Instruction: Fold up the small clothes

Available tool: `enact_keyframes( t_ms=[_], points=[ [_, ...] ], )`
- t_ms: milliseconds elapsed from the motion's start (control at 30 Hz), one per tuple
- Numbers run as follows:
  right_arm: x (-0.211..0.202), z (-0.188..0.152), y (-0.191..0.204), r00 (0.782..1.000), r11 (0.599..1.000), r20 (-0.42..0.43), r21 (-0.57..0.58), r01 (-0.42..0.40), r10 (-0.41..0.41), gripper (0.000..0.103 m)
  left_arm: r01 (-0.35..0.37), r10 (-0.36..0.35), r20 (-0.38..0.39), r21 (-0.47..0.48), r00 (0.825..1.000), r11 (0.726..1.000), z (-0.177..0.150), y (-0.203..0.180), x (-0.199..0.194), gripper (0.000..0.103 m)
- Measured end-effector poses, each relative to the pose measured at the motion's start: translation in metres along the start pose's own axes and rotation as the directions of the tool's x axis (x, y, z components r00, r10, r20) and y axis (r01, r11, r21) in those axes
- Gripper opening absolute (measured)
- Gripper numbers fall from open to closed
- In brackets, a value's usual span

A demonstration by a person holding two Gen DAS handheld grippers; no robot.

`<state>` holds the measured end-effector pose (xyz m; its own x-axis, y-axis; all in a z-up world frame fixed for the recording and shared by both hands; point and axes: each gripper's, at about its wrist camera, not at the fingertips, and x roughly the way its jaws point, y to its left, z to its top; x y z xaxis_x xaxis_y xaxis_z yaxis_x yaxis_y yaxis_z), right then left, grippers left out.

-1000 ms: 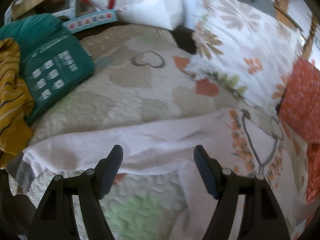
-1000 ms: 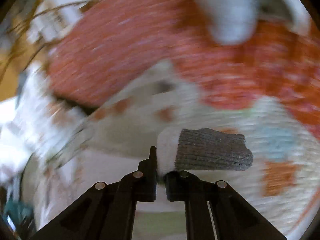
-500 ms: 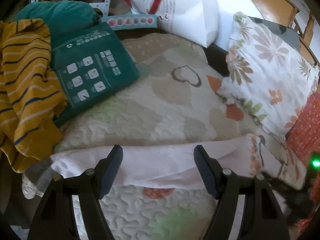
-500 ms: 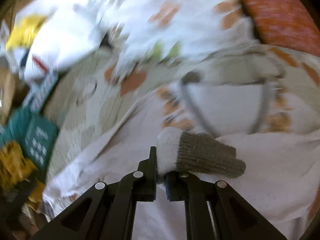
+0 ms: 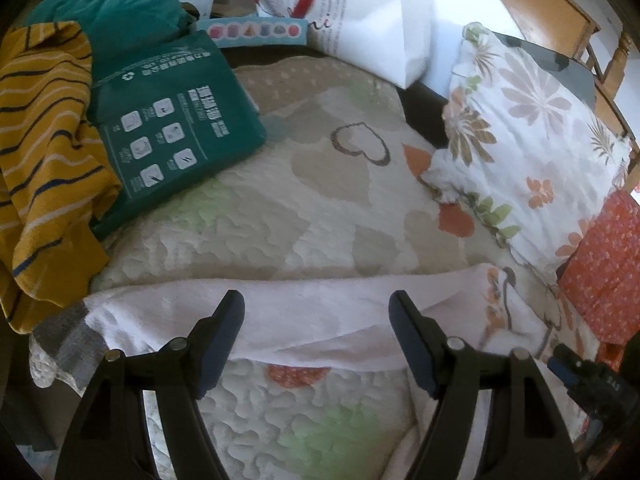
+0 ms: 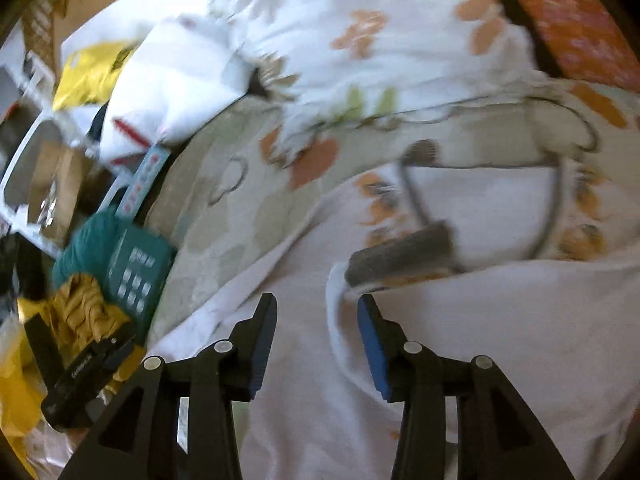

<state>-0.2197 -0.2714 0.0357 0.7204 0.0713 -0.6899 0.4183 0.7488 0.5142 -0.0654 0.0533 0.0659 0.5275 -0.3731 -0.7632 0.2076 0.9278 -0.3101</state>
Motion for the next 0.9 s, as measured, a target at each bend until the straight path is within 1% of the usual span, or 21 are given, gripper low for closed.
enact_keyframes(
  t_ms=[133,167,200,267,300,333,367,400,433,467,500,567,600,633,667,700,733,767,800,867,900],
  points=[
    [-0.014,-0.006,-0.017,1.000,1.000,-0.010,0.023,-0.016,0.016,0.048,0.013,-0.013,-0.012,0.005,1.000,1.000,-0.002,-0.007,0.004,0.074],
    [-0.013,-0.006,-0.019,1.000,1.000,-0.012,0.024,-0.007,0.007,0.048,0.012,-0.012,-0.015,0.007,1.000,1.000,-0.002,-0.008,0.005,0.074],
    [-0.006,-0.004,-0.017,0.999,0.999,-0.015,0.019,0.030,-0.030,0.048,0.013,-0.013,-0.018,0.011,1.000,1.000,-0.003,-0.010,0.006,0.074],
    [0.007,-0.001,-0.022,0.989,0.988,-0.016,0.024,0.150,-0.150,0.047,0.012,-0.011,-0.021,0.019,1.000,1.000,-0.004,-0.012,0.006,0.074],
    [0.013,0.000,-0.026,0.982,0.981,-0.017,0.039,0.190,-0.190,0.041,0.008,-0.007,-0.020,0.023,1.000,1.000,-0.004,-0.012,0.007,0.074],
    [0.021,0.000,-0.033,0.976,0.973,-0.018,0.068,0.219,-0.218,0.032,0.006,-0.005,-0.017,0.025,1.000,1.000,-0.004,-0.012,0.007,0.074],
    [0.031,0.001,-0.040,0.977,0.972,-0.031,0.102,0.214,-0.212,0.030,0.004,-0.004,-0.015,0.025,1.000,1.000,-0.003,-0.012,0.007,0.074],
    [0.040,0.000,-0.044,0.982,0.973,-0.051,0.137,0.188,-0.182,0.029,0.002,-0.002,-0.014,0.021,1.000,1.000,-0.002,-0.011,0.007,0.074],
    [0.050,-0.002,-0.044,0.989,0.977,-0.067,0.163,0.141,-0.131,0.029,0.002,-0.002,-0.012,0.015,1.000,1.000,-0.002,-0.009,0.007,0.074],
    [0.061,-0.007,-0.036,0.994,0.985,-0.082,0.151,0.086,-0.074,0.029,0.000,0.000,-0.010,0.008,1.000,1.000,-0.001,-0.007,0.008,0.074],
    [0.067,-0.011,-0.027,0.994,0.990,-0.094,0.126,0.065,-0.053,0.029,-0.002,0.002,-0.010,0.003,1.000,1.000,-0.001,-0.006,0.008,0.074],
    [0.079,-0.026,0.007,0.991,1.000,-0.136,0.008,0.013,-0.012,0.029,-0.008,0.008,-0.011,-0.004,1.000,1.000,-0.001,-0.004,0.010,0.075],
    [0.084,-0.036,0.026,0.986,0.998,-0.167,-0.062,-0.025,0.014,0.030,-0.010,0.010,-0.017,-0.005,1.000,1.000,-0.001,-0.004,0.012,0.075],
    [0.088,-0.050,0.045,0.974,0.989,-0.221,-0.123,-0.088,0.060,0.038,-0.007,0.007,-0.021,-0.004,1.000,1.000,-0.002,-0.005,0.014,0.076],
    [0.089,-0.059,0.053,0.964,0.982,-0.251,-0.145,-0.122,0.082,0.041,0.000,0.000,-0.025,-0.001,1.000,1.000,-0.002,-0.007,0.015,0.076],
    [0.087,-0.070,0.060,0.951,0.973,-0.285,-0.160,-0.167,0.116,0.041,0.014,-0.014,-0.029,0.010,0.999,1.000,-0.003,-0.011,0.017,0.076],
    [0.083,-0.081,0.063,0.930,0.961,-0.331,-0.163,-0.221,0.158,0.041,0.024,-0.024,-0.030,0.023,0.999,0.999,-0.004,-0.015,0.019,0.077],
    [0.077,-0.089,0.062,0.918,0.955,-0.359,-0.171,-0.244,0.170,0.041,0.036,-0.035,-0.031,0.047,0.999,0.998,-0.006,-0.022,0.020,0.077],
    [0.066,-0.097,0.057,0.915,0.950,-0.369,-0.188,-0.248,0.165,0.041,0.048,-0.045,-0.036,0.078,0.998,0.996,-0.008,-0.031,0.023,0.077],
    [0.044,-0.102,0.041,0.926,0.952,-0.351,-0.210,-0.221,0.138,0.041,0.082,-0.071,-0.079,0.143,0.994,0.986,-0.017,-0.052,0.036,0.077],
    [0.028,-0.101,0.026,0.941,0.959,-0.322,-0.217,-0.183,0.106,0.041,0.098,-0.082,-0.104,0.163,0.991,0.982,-0.022,-0.060,0.042,0.077]
  ],
)
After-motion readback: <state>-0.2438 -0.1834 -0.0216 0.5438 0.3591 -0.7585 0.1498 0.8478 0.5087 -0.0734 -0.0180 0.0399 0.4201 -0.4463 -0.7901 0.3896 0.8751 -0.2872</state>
